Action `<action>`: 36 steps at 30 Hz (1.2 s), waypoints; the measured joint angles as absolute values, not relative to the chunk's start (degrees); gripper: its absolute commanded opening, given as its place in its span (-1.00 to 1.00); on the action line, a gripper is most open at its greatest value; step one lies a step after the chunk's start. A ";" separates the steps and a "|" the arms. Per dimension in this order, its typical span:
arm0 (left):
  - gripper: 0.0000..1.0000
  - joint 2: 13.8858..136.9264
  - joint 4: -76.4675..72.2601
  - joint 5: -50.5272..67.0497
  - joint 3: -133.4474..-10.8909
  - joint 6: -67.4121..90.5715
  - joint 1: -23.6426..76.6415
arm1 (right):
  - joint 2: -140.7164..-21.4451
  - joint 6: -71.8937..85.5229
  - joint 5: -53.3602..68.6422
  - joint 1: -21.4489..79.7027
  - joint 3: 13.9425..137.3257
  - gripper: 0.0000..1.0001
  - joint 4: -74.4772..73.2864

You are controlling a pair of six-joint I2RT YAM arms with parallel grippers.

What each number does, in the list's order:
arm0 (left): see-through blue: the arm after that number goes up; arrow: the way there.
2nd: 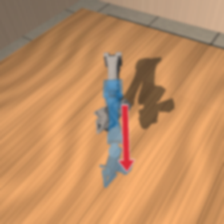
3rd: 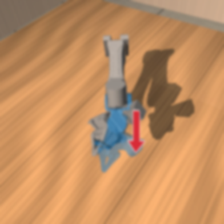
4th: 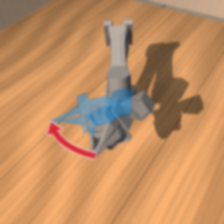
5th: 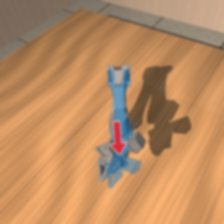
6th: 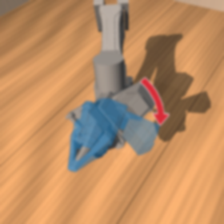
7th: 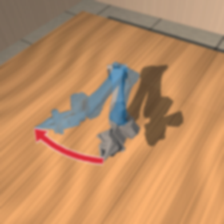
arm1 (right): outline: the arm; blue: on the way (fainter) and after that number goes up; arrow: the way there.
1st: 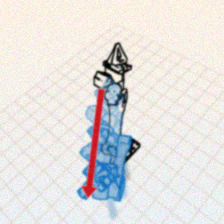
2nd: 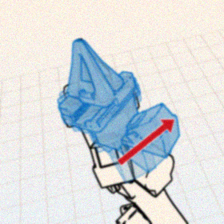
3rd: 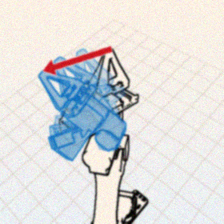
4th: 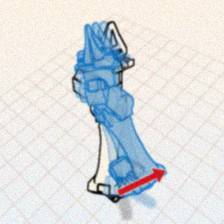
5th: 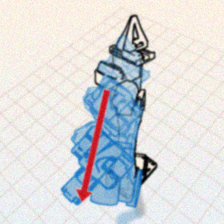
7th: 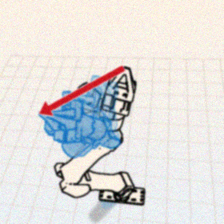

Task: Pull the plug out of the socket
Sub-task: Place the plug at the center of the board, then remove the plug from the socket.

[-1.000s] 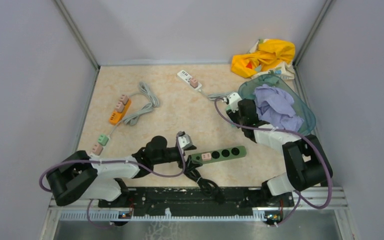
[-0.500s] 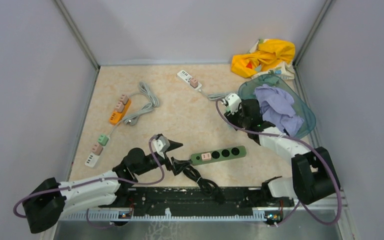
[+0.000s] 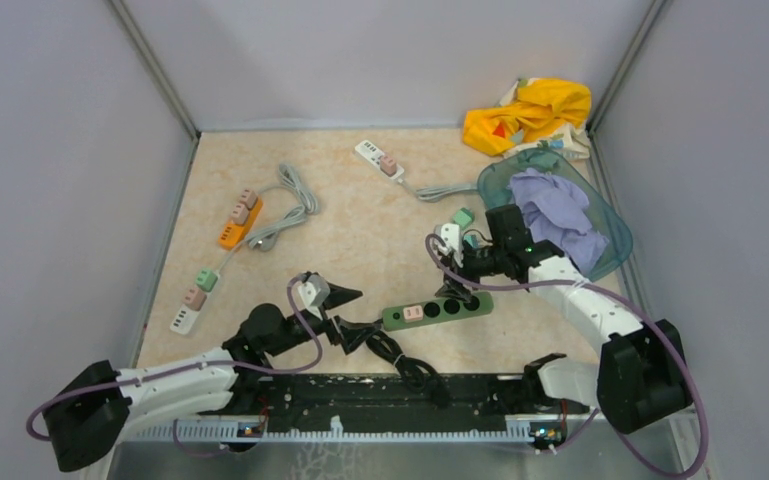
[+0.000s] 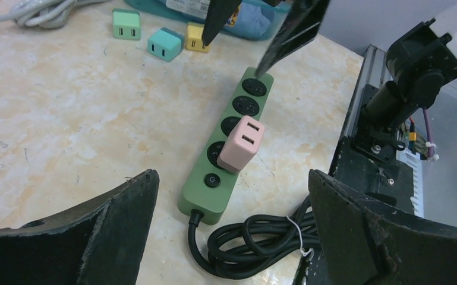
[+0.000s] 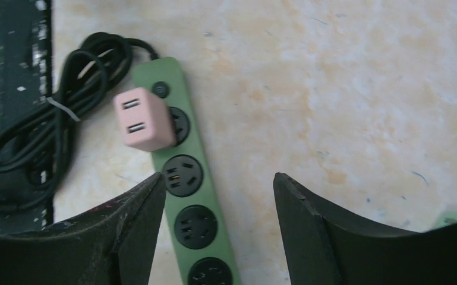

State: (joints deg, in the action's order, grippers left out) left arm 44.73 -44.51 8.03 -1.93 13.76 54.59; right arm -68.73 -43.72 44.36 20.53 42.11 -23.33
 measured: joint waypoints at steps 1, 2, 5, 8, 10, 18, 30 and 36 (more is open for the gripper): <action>0.98 45.54 -45.01 8.16 -1.93 13.78 54.59 | -68.51 -45.69 46.94 20.75 42.09 0.37 -25.02; 0.98 46.65 -45.52 8.25 -1.93 13.87 54.59 | -68.25 -48.14 49.58 21.12 42.09 0.38 -26.96; 0.96 49.06 -46.52 8.43 -1.89 13.89 54.59 | -67.99 -51.99 53.08 22.50 42.09 0.40 -29.80; 0.95 51.35 -48.03 8.62 -1.78 13.89 54.59 | -67.96 -54.22 54.46 25.19 42.02 0.43 -31.09; 0.94 52.97 -49.21 8.69 -1.74 13.89 54.59 | -67.99 -54.63 54.43 27.57 42.00 0.44 -31.07; 0.92 56.55 -52.18 8.84 -1.72 13.91 54.59 | -68.38 -53.76 49.06 35.31 40.10 0.38 -27.11; 0.91 59.07 -53.01 8.36 -1.32 14.68 54.59 | -75.92 -51.79 34.41 46.59 40.10 -0.28 -21.39; 0.88 59.55 -53.06 7.94 -1.23 14.81 54.59 | -76.27 -50.59 30.22 47.13 41.06 -0.90 -20.75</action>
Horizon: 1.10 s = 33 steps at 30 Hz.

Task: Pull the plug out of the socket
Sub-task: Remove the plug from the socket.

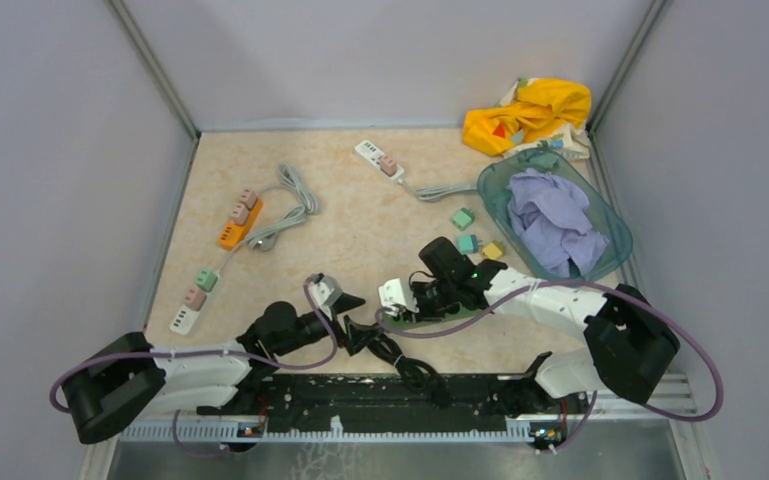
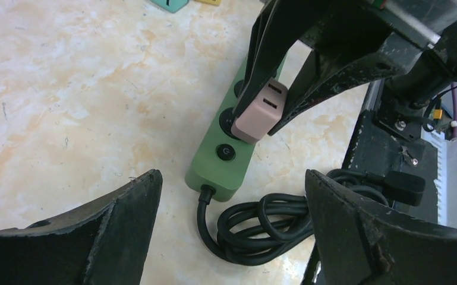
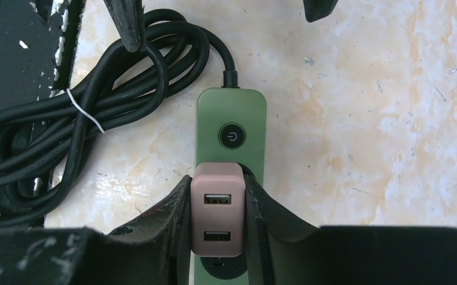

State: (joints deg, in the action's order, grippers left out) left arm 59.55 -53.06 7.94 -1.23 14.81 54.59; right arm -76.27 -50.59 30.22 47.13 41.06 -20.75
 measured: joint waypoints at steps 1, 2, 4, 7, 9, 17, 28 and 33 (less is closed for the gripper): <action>0.88 59.96 -53.15 7.97 -1.23 14.79 54.59 | -76.27 -50.70 30.04 47.22 41.10 -0.97 -20.80; 0.87 60.42 -53.19 8.01 -1.23 14.74 54.59 | -76.27 -50.65 29.80 47.29 41.19 -1.00 -20.88; 0.87 61.95 -53.71 8.47 -1.23 14.26 54.59 | -76.36 -50.52 29.43 47.40 41.39 -1.00 -21.21; 0.84 65.28 -55.40 9.91 -1.26 12.27 54.59 | -76.75 -50.89 29.21 47.20 42.46 -1.00 -22.96; 0.82 68.10 -56.95 10.83 -1.32 10.57 54.61 | -76.88 -51.44 29.61 46.26 43.16 -1.00 -24.58; 0.80 80.95 -63.26 13.47 -7.40 0.75 56.01 | -76.40 -54.94 33.39 40.88 43.53 -1.00 -29.08; 0.57 99.04 -75.70 16.58 -13.34 -6.15 56.27 | -76.12 -57.01 35.42 39.46 43.62 -1.00 -31.55; 0.43 103.79 -81.47 18.24 -14.22 -7.60 56.27 | -76.12 -57.08 35.53 39.46 43.62 -1.00 -31.62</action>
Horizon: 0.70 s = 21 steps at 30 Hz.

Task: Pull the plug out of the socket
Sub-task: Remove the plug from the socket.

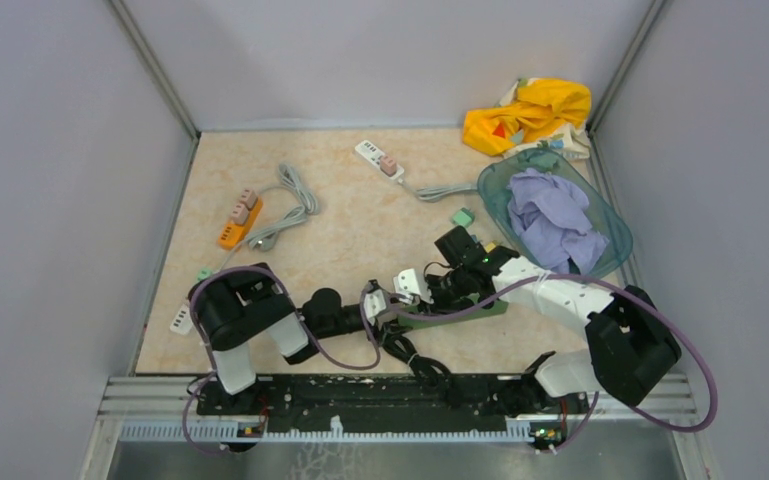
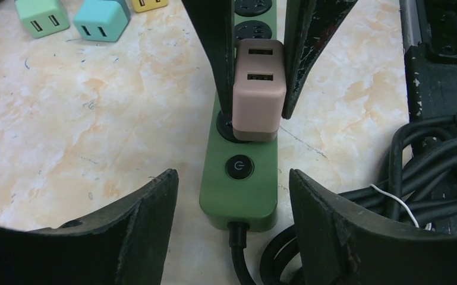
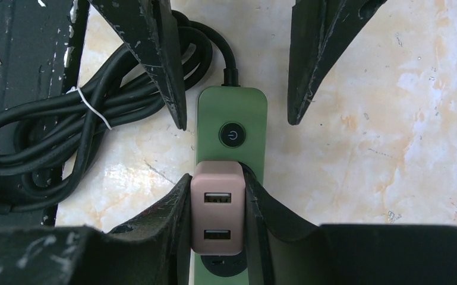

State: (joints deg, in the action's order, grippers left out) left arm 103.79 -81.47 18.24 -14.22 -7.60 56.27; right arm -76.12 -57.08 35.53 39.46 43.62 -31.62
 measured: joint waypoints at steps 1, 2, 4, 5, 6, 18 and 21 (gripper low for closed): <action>0.40 104.25 -81.93 18.44 -14.35 -7.73 56.27 | -76.12 -57.08 35.55 39.46 43.62 -1.00 -31.62; 0.38 104.62 -82.17 18.65 -14.57 -7.88 56.27 | -76.12 -57.08 35.57 39.46 43.62 -1.00 -31.62; 0.37 105.21 -81.87 19.05 -15.49 -8.23 56.27 | -76.12 -57.08 35.64 39.46 43.62 -1.00 -31.62; 0.37 105.51 -81.49 19.25 -16.21 -8.47 56.27 | -76.12 -57.08 35.66 39.46 43.62 -1.00 -31.66; 0.38 105.78 -80.84 19.57 -16.95 -8.64 56.27 | -76.12 -57.12 35.66 39.46 43.62 -1.00 -31.73; 0.42 107.48 -77.89 21.43 -19.49 -8.43 56.21 | -76.12 -57.43 35.81 39.46 43.62 -1.00 -32.03; 0.44 107.53 -75.05 21.98 -20.97 -7.81 56.21 | -76.12 -57.47 35.86 39.46 43.62 -1.00 -32.16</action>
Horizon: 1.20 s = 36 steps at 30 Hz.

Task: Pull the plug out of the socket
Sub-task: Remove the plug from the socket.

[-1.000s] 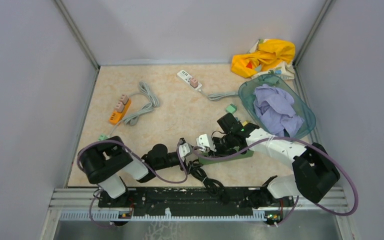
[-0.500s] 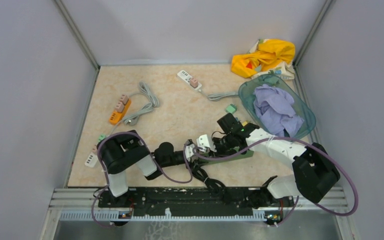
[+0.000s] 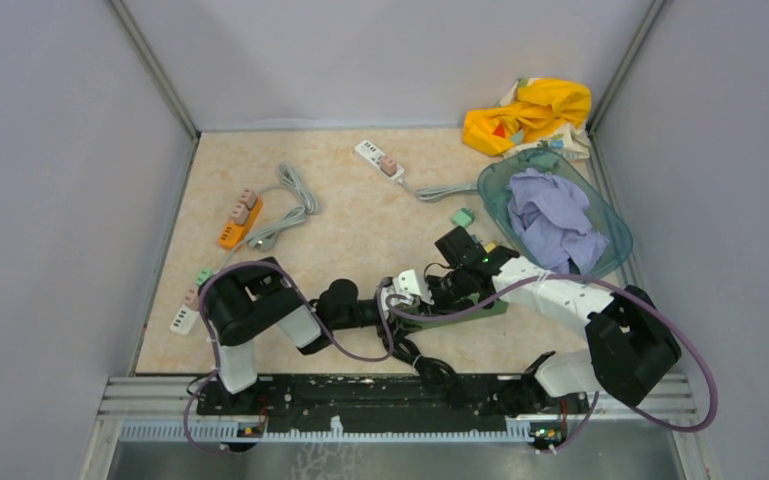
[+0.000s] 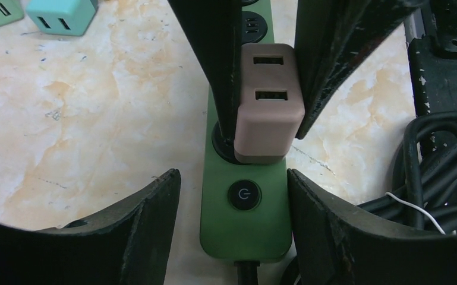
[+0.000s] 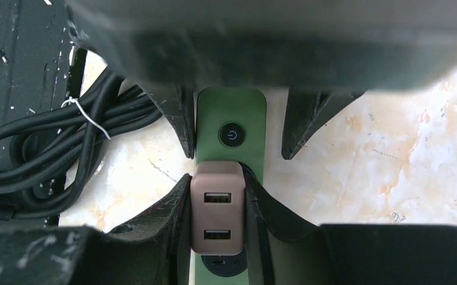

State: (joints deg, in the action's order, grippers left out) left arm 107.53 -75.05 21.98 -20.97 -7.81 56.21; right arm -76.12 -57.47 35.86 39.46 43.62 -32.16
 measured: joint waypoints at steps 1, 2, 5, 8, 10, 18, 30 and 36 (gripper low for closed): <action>0.43 107.55 -74.15 22.11 -21.41 -7.57 56.21 | -76.12 -57.47 35.86 39.46 43.62 -1.00 -32.18; 0.39 107.59 -73.30 22.15 -21.82 -7.40 56.21 | -76.12 -57.47 35.86 39.46 43.62 -1.00 -32.21; 0.16 107.61 -71.09 22.81 -22.68 -6.98 56.16 | -76.12 -57.47 35.83 39.46 43.62 -1.00 -32.21; -0.18 107.70 -69.45 23.57 -23.35 -7.07 56.23 | -76.12 -57.47 35.62 39.46 43.62 -1.00 -32.16; -0.62 107.70 -68.36 24.10 -23.99 -7.33 56.27 | -76.12 -57.45 35.27 39.42 43.62 -1.00 -32.51; -0.99 107.28 -65.56 25.39 -25.23 -7.81 56.18 | -75.96 -56.49 34.74 39.22 43.62 -1.00 -32.47; -0.99 107.13 -64.53 25.67 -26.15 -8.36 56.12 | -75.92 -54.57 38.02 34.83 43.51 -1.00 -32.69; -0.99 107.11 -64.34 25.56 -26.28 -8.23 56.16 | -75.92 -60.14 41.78 33.19 42.61 -1.00 -33.54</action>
